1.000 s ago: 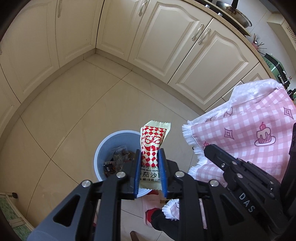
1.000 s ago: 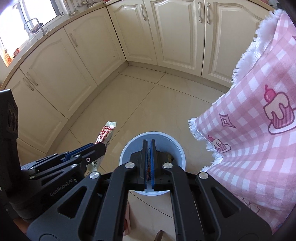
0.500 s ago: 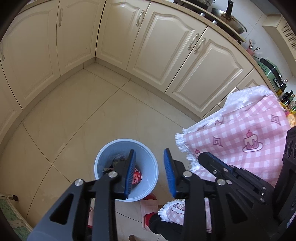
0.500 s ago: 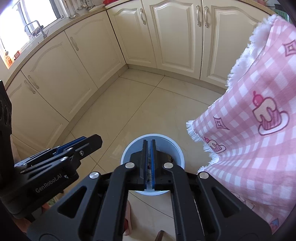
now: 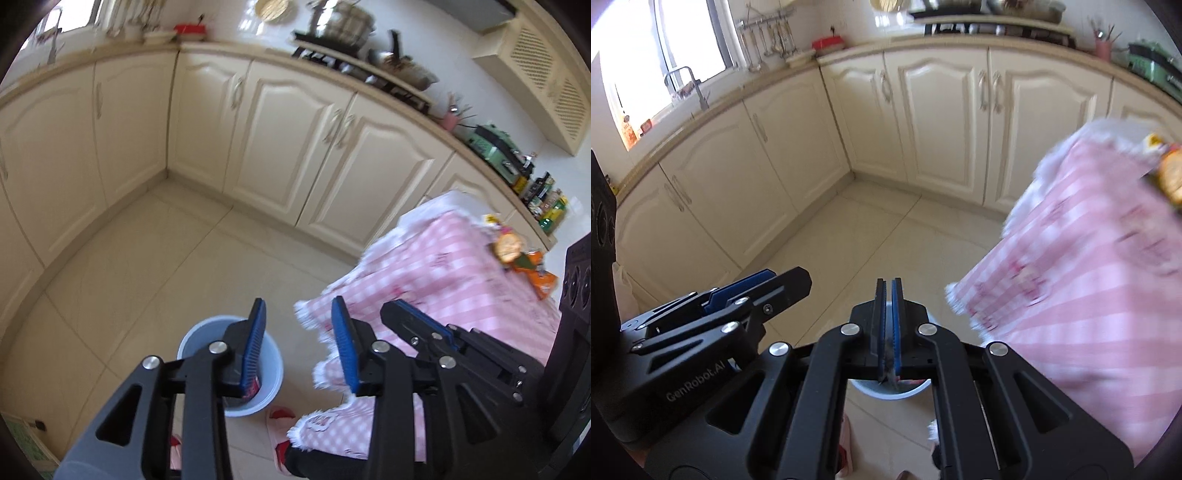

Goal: Collect trash
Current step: 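Move both open tools back over the table, then grasp the orange peel with leaves with the left tool while the right tool grasps the yellow-wrapped bread bag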

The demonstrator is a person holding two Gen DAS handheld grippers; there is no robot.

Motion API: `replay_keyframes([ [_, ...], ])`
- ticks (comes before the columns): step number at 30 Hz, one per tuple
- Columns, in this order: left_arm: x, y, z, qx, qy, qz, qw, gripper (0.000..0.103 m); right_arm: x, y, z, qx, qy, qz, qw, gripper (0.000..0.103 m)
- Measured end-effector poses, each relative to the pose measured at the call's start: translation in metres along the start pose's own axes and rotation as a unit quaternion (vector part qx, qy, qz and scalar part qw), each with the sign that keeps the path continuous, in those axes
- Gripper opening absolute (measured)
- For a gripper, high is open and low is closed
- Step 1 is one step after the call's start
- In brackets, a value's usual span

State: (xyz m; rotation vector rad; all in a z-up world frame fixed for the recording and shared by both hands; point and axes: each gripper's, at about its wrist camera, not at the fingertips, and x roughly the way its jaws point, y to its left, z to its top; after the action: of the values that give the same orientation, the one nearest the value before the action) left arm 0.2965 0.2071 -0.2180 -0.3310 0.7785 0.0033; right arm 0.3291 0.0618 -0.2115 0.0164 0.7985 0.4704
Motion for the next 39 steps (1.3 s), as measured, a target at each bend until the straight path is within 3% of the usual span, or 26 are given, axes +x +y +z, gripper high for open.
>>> replay_keyframes([
  [3,-0.016,-0.032,0.010,0.024,-0.015,-0.016,0.9995,0.040,-0.034,-0.020,0.009,0.007,-0.027,-0.015,1.000,0.012],
  [5,-0.025,-0.056,0.016,0.039,-0.026,-0.023,0.9986,0.044,-0.056,-0.035,0.013,0.013,-0.044,-0.033,0.998,0.028],
  [9,-0.034,-0.106,0.026,0.069,-0.038,-0.055,0.9954,0.050,-0.103,-0.080,0.021,0.024,-0.083,-0.070,0.994,0.047],
  [15,-0.021,-0.184,0.035,0.116,-0.035,-0.096,0.9880,0.052,-0.147,-0.157,0.025,0.049,-0.101,-0.127,0.986,0.052],
  [20,0.012,-0.241,0.043,0.150,-0.015,-0.125,0.9807,0.052,-0.163,-0.225,0.024,0.092,-0.096,-0.163,0.978,0.054],
  [27,0.067,-0.292,0.044,0.197,0.013,-0.105,0.9746,0.052,-0.159,-0.273,0.028,0.142,-0.083,-0.162,0.973,0.058],
  [36,0.121,-0.311,0.051,0.217,0.056,-0.075,0.9717,0.051,-0.143,-0.293,0.035,0.169,-0.066,-0.139,0.973,0.060],
  [37,0.124,-0.311,0.052,0.220,0.057,-0.071,0.9714,0.042,-0.141,-0.294,0.036,0.170,-0.063,-0.137,0.974,0.060],
  [38,0.125,-0.310,0.052,0.220,0.058,-0.071,0.9713,0.023,-0.138,-0.293,0.037,0.170,-0.060,-0.135,0.974,0.060],
  [39,0.126,-0.309,0.052,0.216,0.065,-0.081,0.9708,0.019,-0.136,-0.291,0.038,0.171,-0.056,-0.132,0.975,0.060],
])
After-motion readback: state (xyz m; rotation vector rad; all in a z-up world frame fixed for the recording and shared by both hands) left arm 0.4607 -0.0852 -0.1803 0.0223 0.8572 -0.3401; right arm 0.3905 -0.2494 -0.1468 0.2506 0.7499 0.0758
